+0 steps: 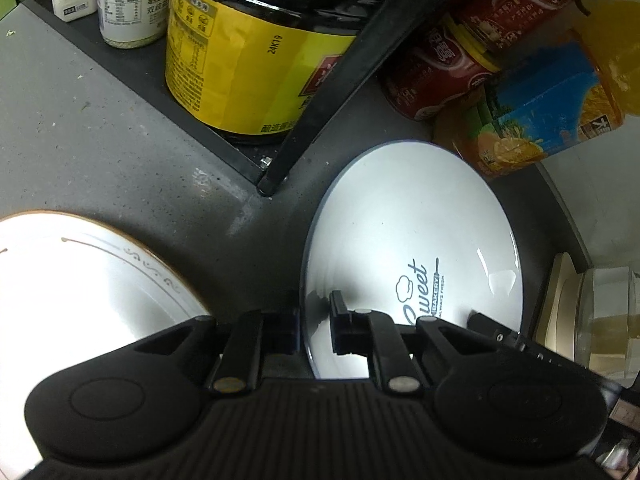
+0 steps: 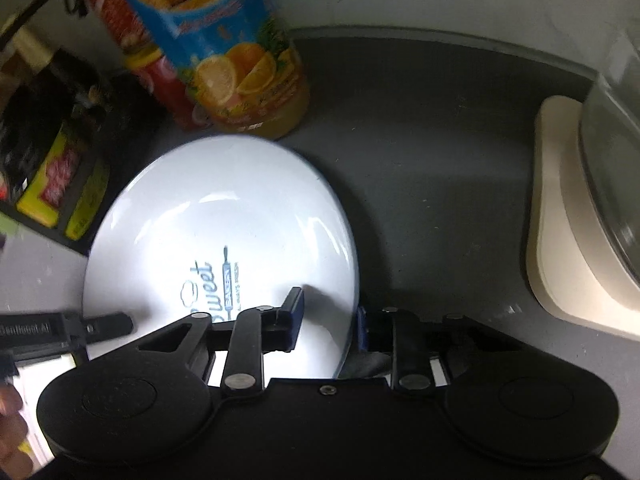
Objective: Organize plates and bowls
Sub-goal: 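Close the right tool on the rim of the white 'Sweet' plate, then lift the 'Sweet' plate and lower it onto the gold-rimmed white plate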
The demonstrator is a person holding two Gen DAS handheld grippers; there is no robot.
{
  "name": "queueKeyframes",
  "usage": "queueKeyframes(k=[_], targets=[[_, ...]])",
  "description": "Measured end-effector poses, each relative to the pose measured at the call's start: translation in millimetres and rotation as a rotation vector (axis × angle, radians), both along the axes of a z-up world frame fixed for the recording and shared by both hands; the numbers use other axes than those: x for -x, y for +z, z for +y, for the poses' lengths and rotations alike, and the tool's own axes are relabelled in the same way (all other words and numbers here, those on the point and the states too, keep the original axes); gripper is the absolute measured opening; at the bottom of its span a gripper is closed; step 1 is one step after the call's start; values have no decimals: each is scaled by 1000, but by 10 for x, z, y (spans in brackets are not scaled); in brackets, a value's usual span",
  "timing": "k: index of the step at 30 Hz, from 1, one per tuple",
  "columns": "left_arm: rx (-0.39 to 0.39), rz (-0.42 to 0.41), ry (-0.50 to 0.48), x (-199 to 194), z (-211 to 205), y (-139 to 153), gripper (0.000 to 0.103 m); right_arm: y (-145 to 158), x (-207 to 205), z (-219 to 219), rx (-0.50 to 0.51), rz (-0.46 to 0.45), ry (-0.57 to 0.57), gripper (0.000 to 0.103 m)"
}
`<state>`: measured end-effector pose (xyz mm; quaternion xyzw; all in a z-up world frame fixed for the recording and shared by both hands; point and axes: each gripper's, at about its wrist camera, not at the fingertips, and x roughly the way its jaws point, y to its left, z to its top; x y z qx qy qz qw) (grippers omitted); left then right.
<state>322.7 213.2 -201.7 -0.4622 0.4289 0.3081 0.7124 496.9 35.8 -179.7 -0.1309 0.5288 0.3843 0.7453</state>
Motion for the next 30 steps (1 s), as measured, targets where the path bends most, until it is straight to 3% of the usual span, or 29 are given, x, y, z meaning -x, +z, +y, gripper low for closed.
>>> queueKeyframes(k=[10, 30], targets=[[-28, -40, -32, 104, 120, 269, 9, 299, 145, -243, -108, -25, -41, 12], [-43, -95, -151, 416, 130, 596, 9, 597, 679, -448, -186, -47, -186, 12]])
